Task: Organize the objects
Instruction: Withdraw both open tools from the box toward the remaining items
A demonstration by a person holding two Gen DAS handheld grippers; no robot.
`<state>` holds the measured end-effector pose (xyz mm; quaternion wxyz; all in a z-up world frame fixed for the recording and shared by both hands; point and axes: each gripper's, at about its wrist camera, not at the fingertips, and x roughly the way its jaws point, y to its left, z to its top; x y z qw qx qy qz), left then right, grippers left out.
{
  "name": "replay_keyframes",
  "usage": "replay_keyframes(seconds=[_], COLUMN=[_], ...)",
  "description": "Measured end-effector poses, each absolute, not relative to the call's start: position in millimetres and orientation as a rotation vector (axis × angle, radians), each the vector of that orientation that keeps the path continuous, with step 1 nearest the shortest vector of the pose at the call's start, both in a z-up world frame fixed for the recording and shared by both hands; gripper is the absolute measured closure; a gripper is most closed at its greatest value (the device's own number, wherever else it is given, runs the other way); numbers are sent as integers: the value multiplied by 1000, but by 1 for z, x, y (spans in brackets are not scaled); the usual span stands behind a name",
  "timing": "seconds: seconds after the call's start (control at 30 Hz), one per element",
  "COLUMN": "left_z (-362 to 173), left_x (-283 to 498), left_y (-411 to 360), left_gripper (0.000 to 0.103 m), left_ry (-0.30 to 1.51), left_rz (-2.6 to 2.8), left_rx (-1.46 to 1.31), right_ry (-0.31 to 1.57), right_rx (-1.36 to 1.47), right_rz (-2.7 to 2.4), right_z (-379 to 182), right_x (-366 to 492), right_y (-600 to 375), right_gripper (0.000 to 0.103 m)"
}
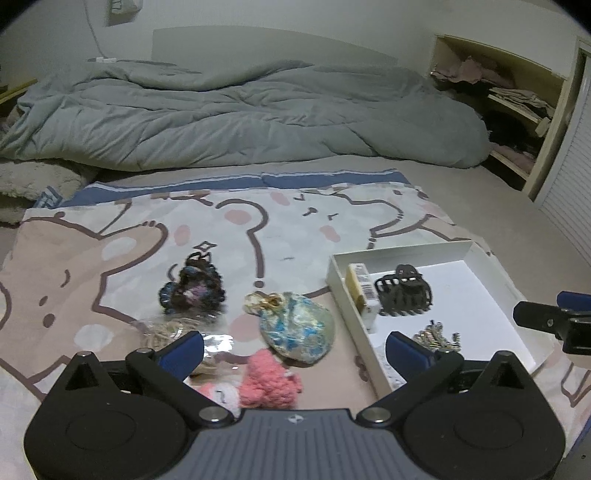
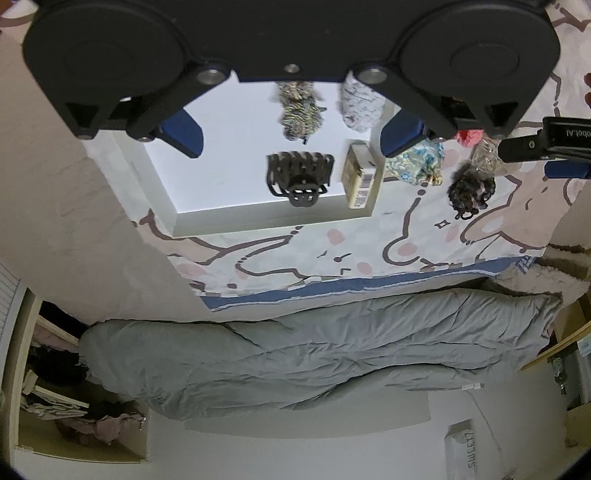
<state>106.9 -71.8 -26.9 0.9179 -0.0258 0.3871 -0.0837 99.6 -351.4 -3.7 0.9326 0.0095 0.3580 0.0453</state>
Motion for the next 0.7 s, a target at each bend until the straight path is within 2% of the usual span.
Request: replay_keyframes(seconds=[0.7], left_z=[-24], left_x=[105], left_y=[17], left_gripper=[0], left_ry=[761], left_rz=[-3], left_rx=[-61], right_ry=[718], right_rx=[-55], right_rz=[272], right_z=[-12], right_x=[123], right_y=[-252], right_gripper=[0])
